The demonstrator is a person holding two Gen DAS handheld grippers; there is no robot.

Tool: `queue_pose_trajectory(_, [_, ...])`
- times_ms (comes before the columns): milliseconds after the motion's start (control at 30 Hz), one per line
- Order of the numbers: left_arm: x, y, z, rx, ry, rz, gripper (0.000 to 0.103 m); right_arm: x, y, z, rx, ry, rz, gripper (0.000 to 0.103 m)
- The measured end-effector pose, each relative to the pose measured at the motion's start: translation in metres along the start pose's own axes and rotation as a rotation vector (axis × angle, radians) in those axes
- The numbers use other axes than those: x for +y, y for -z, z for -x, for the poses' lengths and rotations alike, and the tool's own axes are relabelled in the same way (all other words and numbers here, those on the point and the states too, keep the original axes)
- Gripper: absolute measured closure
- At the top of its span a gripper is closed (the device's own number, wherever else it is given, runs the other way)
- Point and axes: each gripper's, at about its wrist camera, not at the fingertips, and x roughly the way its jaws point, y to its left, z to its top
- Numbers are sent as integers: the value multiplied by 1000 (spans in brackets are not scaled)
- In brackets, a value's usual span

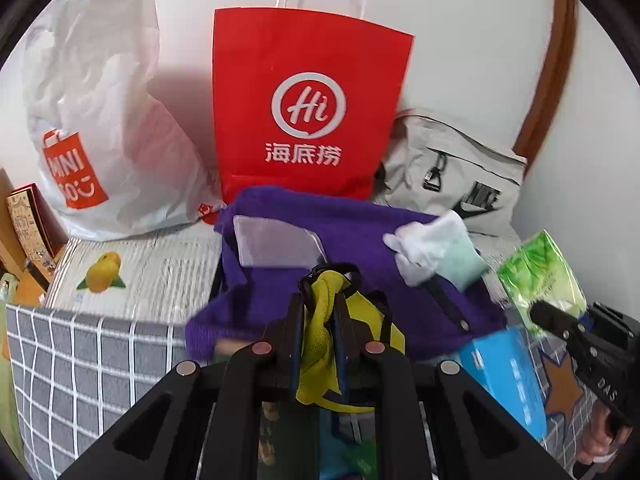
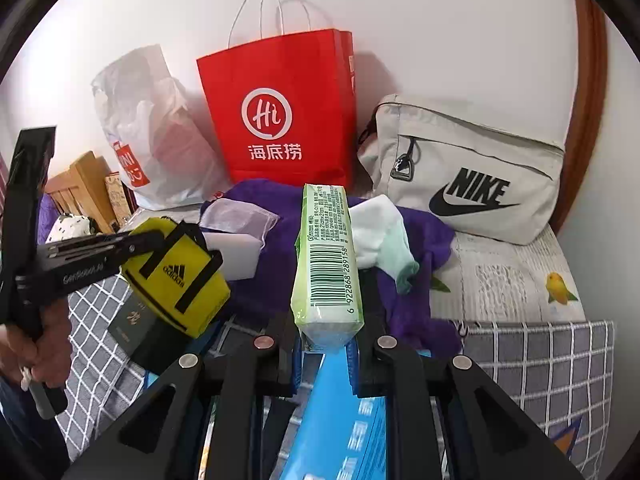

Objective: Organize soft objects
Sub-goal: 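Carry the yellow bag and soap bar over the purple towel with both tools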

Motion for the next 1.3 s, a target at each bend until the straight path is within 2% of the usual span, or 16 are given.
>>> queue_pose_trajectory(133, [5, -20, -18, -7, -42, -6, 90, -3, -10, -19, 20, 9, 16, 85])
queue_pose_trajectory(367, [8, -37, -48, 9, -63, -19, 89, -12, -21, -53, 61, 21, 22, 85])
queue_pose_trajectory(700, [8, -37, -75, 36, -38, -22, 89, -15, -22, -85, 119, 35, 49, 85])
queue_pose_trajectory(933, [8, -33, -81, 32, -80, -71, 88, -20, -18, -100, 170, 41, 58, 85])
queue_pose_trajectory(1233, [14, -26, -96, 96, -164, -134, 86, -30, -11, -116, 217, 49, 40, 85])
queue_pose_trajectory(1300, [17, -26, -98, 108, -154, -124, 85, -30, -9, -119, 228, 48, 40, 85])
